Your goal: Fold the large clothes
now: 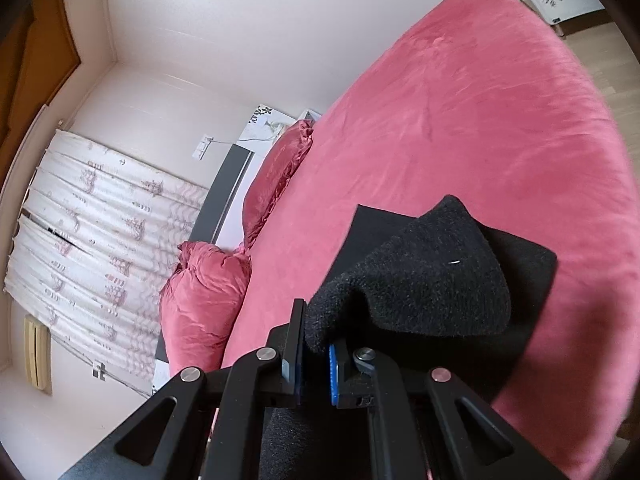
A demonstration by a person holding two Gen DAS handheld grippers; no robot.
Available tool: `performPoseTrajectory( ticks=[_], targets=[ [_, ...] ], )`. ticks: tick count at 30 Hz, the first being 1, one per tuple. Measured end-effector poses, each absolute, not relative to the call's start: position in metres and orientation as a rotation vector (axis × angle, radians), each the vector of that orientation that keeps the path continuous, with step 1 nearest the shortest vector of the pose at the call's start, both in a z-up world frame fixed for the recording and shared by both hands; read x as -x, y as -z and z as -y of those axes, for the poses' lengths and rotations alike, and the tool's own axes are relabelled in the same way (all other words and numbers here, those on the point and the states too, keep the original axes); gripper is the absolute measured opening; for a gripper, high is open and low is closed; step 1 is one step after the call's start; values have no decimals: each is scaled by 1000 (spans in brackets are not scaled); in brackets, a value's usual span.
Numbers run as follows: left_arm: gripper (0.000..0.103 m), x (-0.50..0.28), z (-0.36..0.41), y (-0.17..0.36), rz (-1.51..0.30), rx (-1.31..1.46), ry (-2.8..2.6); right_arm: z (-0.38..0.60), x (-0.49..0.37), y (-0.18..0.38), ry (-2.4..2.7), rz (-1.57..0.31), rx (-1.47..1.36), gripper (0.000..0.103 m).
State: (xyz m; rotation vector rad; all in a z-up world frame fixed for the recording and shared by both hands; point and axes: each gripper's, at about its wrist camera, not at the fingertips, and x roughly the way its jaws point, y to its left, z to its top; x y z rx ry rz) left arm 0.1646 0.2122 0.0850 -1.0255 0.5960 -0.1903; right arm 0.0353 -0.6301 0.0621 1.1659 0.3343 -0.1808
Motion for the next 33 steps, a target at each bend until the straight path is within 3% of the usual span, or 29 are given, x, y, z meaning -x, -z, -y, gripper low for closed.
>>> performPoseTrajectory(
  ticks=[12, 22, 24, 25, 26, 27, 28, 29, 31, 33],
  targets=[
    [11, -311, -175, -56, -688, 958, 113, 673, -203, -56, 246, -403, -1143, 8],
    [15, -376, -171, 6, -731, 868, -14, 670, -283, 7, 340, -495, -1114, 13],
    [23, -380, -173, 13, -724, 859, -22, 672, -283, 9, 367, -460, -1109, 22],
    [36, -381, -173, 14, -716, 837, -18, 675, -283, 8, 387, -447, -1099, 37],
    [46, -381, -173, 13, -708, 814, -18, 678, -281, 3, 428, -428, -1083, 45],
    [63, -380, -175, 11, -696, 797, -22, 681, -276, -1, 469, -398, -1070, 56],
    [69, -375, -178, 7, -677, 794, -25, 688, -267, -7, 507, -350, -1064, 66],
    [73, -371, -181, 3, -651, 791, -36, 691, -262, -11, 516, -325, -1068, 69],
    [92, -353, -190, -9, -561, 791, -63, 699, -247, -17, 501, -301, -1078, 69],
    [97, -329, -200, -17, -485, 786, -105, 704, -235, -21, 474, -338, -1064, 69]
  ],
)
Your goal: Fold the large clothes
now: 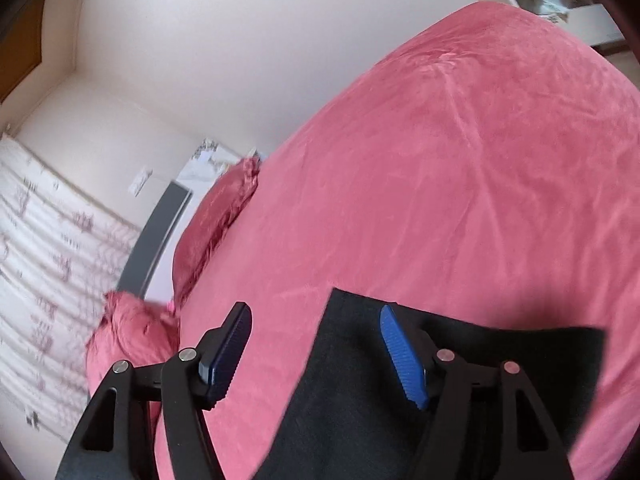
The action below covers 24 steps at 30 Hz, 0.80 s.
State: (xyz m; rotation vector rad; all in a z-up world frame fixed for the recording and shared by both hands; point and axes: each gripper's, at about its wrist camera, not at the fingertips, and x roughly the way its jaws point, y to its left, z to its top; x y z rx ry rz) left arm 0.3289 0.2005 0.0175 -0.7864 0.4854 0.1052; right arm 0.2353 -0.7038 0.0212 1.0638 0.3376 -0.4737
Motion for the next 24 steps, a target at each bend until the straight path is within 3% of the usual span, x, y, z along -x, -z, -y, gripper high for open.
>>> performPoseTrajectory(
  ticks=[13, 17, 24],
  targets=[
    [97, -200, -233, 48, -629, 816, -221, 584, -96, 36, 350, -529, -976, 69],
    [97, -196, -230, 51, -661, 786, -142, 518, -80, 54, 214, -613, -984, 69],
    [99, -231, -219, 16, -575, 590, -68, 388, -100, 30, -231, -762, -790, 69]
  ],
)
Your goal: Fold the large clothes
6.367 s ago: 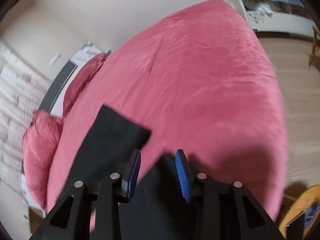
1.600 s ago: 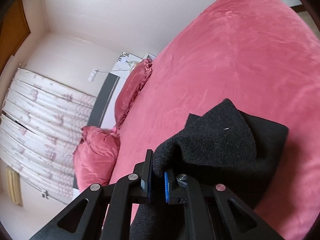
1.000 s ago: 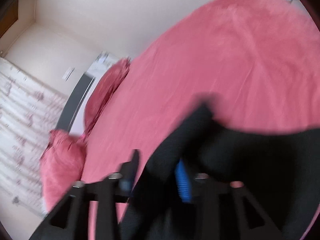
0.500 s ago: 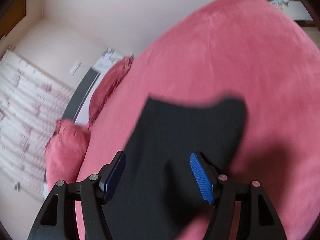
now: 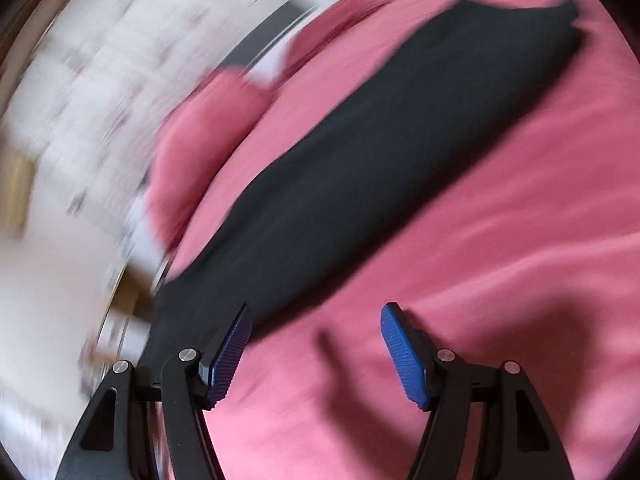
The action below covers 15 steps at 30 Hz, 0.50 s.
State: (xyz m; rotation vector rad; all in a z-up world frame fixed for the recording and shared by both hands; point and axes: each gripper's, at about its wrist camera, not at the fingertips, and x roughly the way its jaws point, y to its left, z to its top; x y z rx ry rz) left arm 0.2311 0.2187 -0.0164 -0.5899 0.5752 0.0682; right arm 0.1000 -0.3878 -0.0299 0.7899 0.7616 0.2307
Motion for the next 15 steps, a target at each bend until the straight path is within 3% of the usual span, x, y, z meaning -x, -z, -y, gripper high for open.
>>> performPoseTrajectory(
  ticks=[6, 8, 9, 11, 12, 13, 15],
  targets=[
    [97, -290, -218, 27, -735, 555, 41, 275, -129, 26, -464, -916, -503, 69],
    [74, -300, -213, 34, -804, 537, 51, 255, -143, 25, -498, -916, -507, 69],
    [49, -302, -209, 36, -824, 495, 39, 246, -149, 29, -512, -930, -528, 69],
    [34, -300, -206, 33, -817, 474, 75, 233, -166, 34, -513, -942, -571, 69],
    [20, -296, -207, 28, -801, 469, 100, 230, -172, 32, -511, -932, -579, 69],
    [12, -291, -209, 20, -787, 458, 113, 226, -178, 30, -524, -935, -590, 62],
    [10, -276, -221, 5, -743, 457, 158, 223, -194, 19, -582, -929, -612, 42]
  ],
)
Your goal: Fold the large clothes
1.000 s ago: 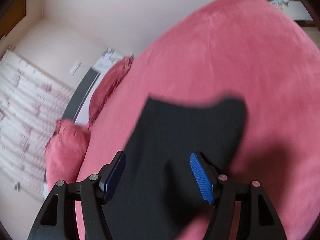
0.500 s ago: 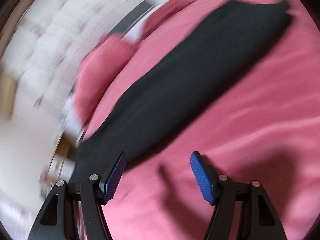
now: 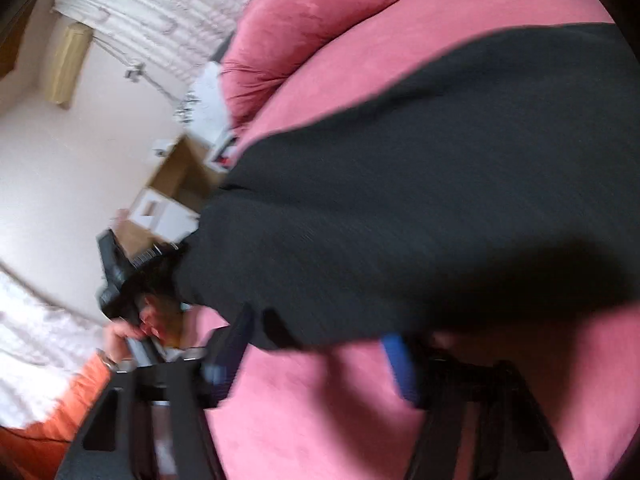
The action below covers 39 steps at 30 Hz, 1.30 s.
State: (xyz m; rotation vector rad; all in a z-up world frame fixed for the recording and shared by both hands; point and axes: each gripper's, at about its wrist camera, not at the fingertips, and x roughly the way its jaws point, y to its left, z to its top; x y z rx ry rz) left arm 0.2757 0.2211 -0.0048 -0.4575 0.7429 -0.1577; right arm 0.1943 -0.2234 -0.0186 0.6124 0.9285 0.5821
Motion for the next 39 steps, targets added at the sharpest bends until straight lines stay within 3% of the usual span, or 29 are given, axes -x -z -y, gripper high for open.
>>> performPoseTrajectory(
  ticks=[6, 9, 11, 13, 14, 17, 18, 19, 20, 22, 25, 31, 36, 38, 39],
  targets=[
    [11, -232, -244, 10, -711, 442, 205, 224, -220, -17, -581, -795, -585, 42],
    [16, -226, -238, 26, -718, 445, 219, 210, -216, 3, -610, -885, -551, 58],
    [36, -223, -243, 28, -686, 494, 210, 196, -207, 9, -629, -896, -488, 59],
    [87, -230, -248, 30, -661, 585, 204, 182, -195, 10, -690, -871, -441, 64],
    [91, -233, -249, 31, -649, 615, 197, 169, -195, 10, -715, -870, -406, 66],
    [87, -260, -240, 42, -737, 605, 134, 128, -200, 12, -739, -884, -228, 66],
    [67, -265, -238, 46, -769, 606, 129, 119, -199, 12, -735, -876, -173, 58],
    [44, -273, -232, 51, -822, 601, 135, 110, -199, 9, -709, -857, -108, 40],
    [41, -275, -229, 52, -844, 583, 122, 112, -197, 8, -702, -855, -100, 33],
    [23, -271, -228, 41, -823, 576, 152, 127, -196, -3, -720, -842, -168, 19],
    [14, -258, -237, 25, -826, 603, 222, 151, -174, -26, -798, -802, -180, 12],
    [13, -205, -255, 8, -828, 621, 319, 168, -134, -51, -903, -796, -60, 10],
    [21, -189, -243, 50, -929, 465, 214, 167, -123, -6, -884, -914, -34, 10],
    [36, -184, -248, 45, -890, 532, 196, 164, -124, 19, -828, -975, -12, 13],
    [57, -184, -250, 43, -888, 552, 180, 163, -123, 25, -814, -979, -17, 15]
  ],
)
